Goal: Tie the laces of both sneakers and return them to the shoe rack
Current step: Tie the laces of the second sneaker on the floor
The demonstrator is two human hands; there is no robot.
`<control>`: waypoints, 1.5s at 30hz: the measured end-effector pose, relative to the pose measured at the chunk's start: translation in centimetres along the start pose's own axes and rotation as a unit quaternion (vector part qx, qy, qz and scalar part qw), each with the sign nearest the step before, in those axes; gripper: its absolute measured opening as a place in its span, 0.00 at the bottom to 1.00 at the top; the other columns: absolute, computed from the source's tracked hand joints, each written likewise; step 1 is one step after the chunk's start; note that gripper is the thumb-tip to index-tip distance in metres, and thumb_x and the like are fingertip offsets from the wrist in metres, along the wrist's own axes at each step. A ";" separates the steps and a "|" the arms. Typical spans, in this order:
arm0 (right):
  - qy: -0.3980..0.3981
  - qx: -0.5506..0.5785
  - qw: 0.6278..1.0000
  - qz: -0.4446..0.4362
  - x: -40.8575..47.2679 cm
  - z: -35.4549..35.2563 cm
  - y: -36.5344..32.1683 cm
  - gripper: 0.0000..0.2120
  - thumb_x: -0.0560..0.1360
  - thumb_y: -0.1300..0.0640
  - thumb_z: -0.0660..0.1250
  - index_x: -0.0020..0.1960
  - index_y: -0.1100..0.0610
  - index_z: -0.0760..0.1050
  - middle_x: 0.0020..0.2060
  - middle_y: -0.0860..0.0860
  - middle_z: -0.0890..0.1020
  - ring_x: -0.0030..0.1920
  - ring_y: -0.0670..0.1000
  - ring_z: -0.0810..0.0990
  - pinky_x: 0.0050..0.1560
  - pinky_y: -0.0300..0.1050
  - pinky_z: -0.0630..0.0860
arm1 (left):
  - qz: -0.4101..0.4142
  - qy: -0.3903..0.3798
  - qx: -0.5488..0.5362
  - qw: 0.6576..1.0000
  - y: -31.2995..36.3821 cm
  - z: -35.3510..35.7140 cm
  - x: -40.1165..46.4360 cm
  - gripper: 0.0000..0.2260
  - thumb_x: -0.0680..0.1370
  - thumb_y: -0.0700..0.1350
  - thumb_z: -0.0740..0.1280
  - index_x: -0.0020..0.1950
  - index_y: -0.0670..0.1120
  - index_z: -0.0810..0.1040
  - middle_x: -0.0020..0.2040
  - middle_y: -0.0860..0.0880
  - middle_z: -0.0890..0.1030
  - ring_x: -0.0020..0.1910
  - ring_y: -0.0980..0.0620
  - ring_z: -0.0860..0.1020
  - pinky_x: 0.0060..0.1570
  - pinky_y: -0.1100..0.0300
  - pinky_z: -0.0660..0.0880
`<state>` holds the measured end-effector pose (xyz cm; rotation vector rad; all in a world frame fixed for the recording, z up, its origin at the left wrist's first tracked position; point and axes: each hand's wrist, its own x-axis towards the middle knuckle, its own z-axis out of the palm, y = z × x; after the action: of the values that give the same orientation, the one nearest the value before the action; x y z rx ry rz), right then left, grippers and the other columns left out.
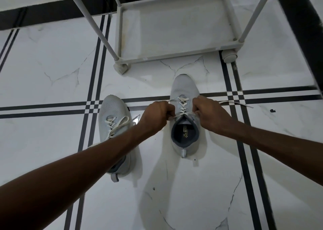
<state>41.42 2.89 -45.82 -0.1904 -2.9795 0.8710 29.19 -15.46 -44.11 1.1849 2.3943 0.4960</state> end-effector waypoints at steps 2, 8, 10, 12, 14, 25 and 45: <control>-0.010 -0.074 0.994 -0.084 -0.5 0.0 0.2 0.15 0.64 0.76 0.65 0.43 0.59 0.69 0.38 0.56 0.73 0.31 0.54 0.69 0.27 0.50 0.63 | 0.023 -0.002 0.057 0.998 -0.3 0.0 -0.4 0.11 0.69 0.30 0.66 0.42 0.45 0.80 0.42 0.49 0.81 0.42 0.47 0.80 0.38 0.57 0.70; -0.029 -0.179 0.975 -0.129 -1.4 0.2 1.2 0.20 0.63 0.77 0.63 0.47 0.57 0.67 0.41 0.56 0.73 0.35 0.56 0.73 0.26 0.53 0.72 | 0.036 -0.013 0.092 0.995 -0.7 0.2 -1.0 0.12 0.68 0.30 0.65 0.40 0.46 0.78 0.43 0.49 0.82 0.44 0.45 0.80 0.38 0.60 0.62; -0.031 -0.179 0.976 -0.122 -1.3 0.3 1.2 0.19 0.62 0.77 0.63 0.46 0.58 0.68 0.41 0.56 0.74 0.34 0.56 0.73 0.26 0.53 0.72 | 0.021 -0.021 0.088 0.996 -0.9 0.5 -1.0 0.12 0.68 0.30 0.65 0.41 0.46 0.80 0.43 0.50 0.84 0.44 0.46 0.81 0.38 0.60 0.64; -0.033 -0.173 0.979 -0.108 -1.2 0.5 1.3 0.19 0.63 0.78 0.63 0.45 0.58 0.69 0.40 0.56 0.74 0.33 0.56 0.73 0.25 0.53 0.71 | -0.005 -0.030 0.062 0.998 -0.9 0.4 -0.8 0.10 0.69 0.32 0.67 0.41 0.46 0.82 0.42 0.50 0.86 0.43 0.47 0.82 0.39 0.58 0.71; -0.041 -0.154 0.983 -0.091 -1.1 0.5 1.6 0.19 0.62 0.78 0.63 0.44 0.59 0.69 0.39 0.55 0.74 0.32 0.56 0.74 0.25 0.52 0.69 | -0.031 -0.049 0.021 0.998 -1.2 -0.3 -0.5 0.06 0.71 0.35 0.70 0.43 0.45 0.84 0.41 0.49 0.86 0.40 0.50 0.82 0.42 0.57 0.75; -0.247 0.258 0.929 0.098 0.8 -7.2 1.2 0.06 0.75 0.64 0.70 0.41 0.57 0.83 0.32 0.53 0.83 0.31 0.48 0.79 0.38 0.42 0.77 | -0.139 -0.243 -0.468 0.838 -5.7 -7.3 -1.4 0.09 0.79 0.34 0.65 0.44 0.43 0.83 0.52 0.46 0.85 0.55 0.50 0.83 0.56 0.57 0.77; -0.084 0.470 0.836 0.272 2.1 -3.1 -2.0 0.10 0.80 0.54 0.64 0.49 0.60 0.79 0.34 0.54 0.81 0.27 0.47 0.70 0.26 0.39 0.65 | -0.225 -0.071 -0.546 0.804 1.6 -1.8 3.1 0.11 0.81 0.35 0.62 0.60 0.40 0.80 0.39 0.47 0.80 0.29 0.56 0.73 0.35 0.63 0.78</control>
<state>39.31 3.18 -42.12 -0.9520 -2.2185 2.3535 27.64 -12.23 -42.49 0.1129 1.6337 1.2946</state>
